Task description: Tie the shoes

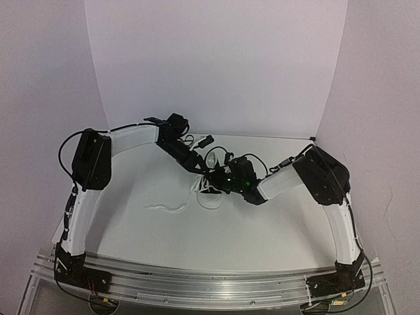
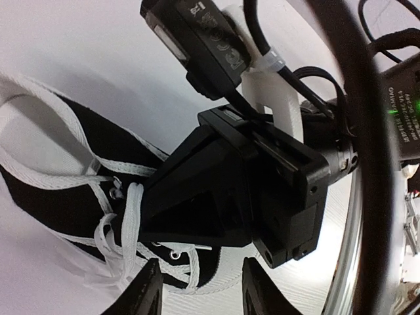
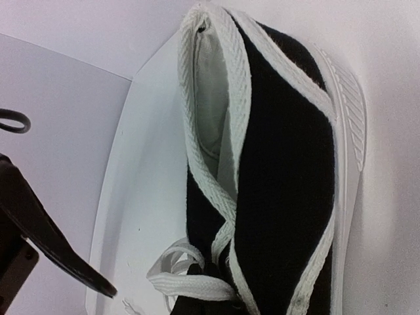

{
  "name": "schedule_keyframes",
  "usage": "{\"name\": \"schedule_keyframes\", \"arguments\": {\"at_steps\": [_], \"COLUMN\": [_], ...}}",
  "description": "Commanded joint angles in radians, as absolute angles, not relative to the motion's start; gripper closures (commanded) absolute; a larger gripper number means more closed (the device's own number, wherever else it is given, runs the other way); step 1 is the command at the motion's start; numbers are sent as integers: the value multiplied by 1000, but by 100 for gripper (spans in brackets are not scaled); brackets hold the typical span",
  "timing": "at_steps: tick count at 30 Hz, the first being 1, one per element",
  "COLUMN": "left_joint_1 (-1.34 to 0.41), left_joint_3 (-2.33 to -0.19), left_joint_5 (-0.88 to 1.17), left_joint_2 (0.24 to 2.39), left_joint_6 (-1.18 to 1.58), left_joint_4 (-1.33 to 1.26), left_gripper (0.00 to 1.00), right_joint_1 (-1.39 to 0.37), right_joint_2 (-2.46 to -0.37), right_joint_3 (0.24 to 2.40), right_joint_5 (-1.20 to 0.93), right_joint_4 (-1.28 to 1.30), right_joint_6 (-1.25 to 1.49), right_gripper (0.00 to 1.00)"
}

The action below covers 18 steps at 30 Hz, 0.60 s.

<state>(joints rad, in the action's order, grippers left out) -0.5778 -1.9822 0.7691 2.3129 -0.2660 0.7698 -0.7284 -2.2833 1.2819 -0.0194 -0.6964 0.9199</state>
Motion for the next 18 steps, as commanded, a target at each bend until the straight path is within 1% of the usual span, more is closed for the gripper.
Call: {"name": "schedule_keyframes", "arguments": {"at_steps": [1, 2, 4, 7, 9, 11, 12, 15, 17, 18], "left_joint_1": [-566, -561, -537, -483, -476, -488, -493, -497, -501, -503], "left_joint_3": [-2181, -2211, -2232, -2131, -2042, -2001, -2008, -2092, -2163, -2176], "left_joint_5": [810, 817, 828, 756, 684, 657, 663, 737, 761, 766], "left_joint_2": [2338, 2340, 2329, 2298, 2296, 2321, 2339, 2403, 2444, 2457], "left_joint_6": [-440, -474, -489, -423, -443, -480, -487, -478, -478, -492], "left_joint_4": [951, 973, 960, 772, 643, 578, 555, 534, 555, 570], "left_gripper": [44, 41, 42, 55, 62, 61, 59, 55, 56, 59], "right_joint_1": [-694, -693, -693, -692, -692, -692, -692, -692, -692, -693], "right_joint_2": [-2321, -2323, -2324, -2322, -2325, -2330, -2333, -2333, -2328, -2327], "right_joint_3": [1265, 1268, 1271, 1270, 1275, 1284, 1288, 1295, 1296, 1299], "right_joint_5": [72, 73, 78, 84, 78, 69, 66, 68, 73, 75], "right_joint_4": [-728, -727, -727, -727, -727, -726, -726, -723, -720, -716], "right_joint_6": [941, 938, 934, 929, 926, 921, 921, 914, 903, 895], "right_gripper": [100, 100, 100, 100, 100, 100, 100, 100, 100, 100]}}
